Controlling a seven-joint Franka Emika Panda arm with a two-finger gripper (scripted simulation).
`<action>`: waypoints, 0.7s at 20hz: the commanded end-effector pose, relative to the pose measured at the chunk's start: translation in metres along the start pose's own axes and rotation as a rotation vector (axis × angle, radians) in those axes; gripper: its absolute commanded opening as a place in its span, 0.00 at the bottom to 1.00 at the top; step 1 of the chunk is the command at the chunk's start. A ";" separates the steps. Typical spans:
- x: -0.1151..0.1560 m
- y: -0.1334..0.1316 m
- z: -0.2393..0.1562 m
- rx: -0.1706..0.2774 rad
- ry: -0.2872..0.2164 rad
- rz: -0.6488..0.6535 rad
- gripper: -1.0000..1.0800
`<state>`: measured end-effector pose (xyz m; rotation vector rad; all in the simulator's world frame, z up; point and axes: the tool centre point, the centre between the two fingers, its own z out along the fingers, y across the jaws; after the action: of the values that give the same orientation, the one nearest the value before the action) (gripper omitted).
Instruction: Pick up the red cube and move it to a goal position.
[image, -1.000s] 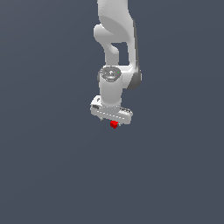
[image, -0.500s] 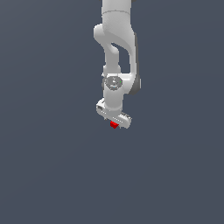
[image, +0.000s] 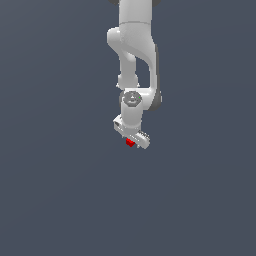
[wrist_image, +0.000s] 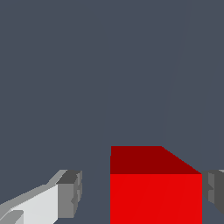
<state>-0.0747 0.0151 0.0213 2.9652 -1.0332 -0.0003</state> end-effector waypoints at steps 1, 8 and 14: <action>0.000 -0.001 0.001 0.001 0.000 0.006 0.96; 0.000 -0.001 0.001 0.001 0.000 0.006 0.00; 0.000 -0.001 0.000 0.001 0.000 0.006 0.00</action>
<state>-0.0747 0.0161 0.0204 2.9628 -1.0426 -0.0002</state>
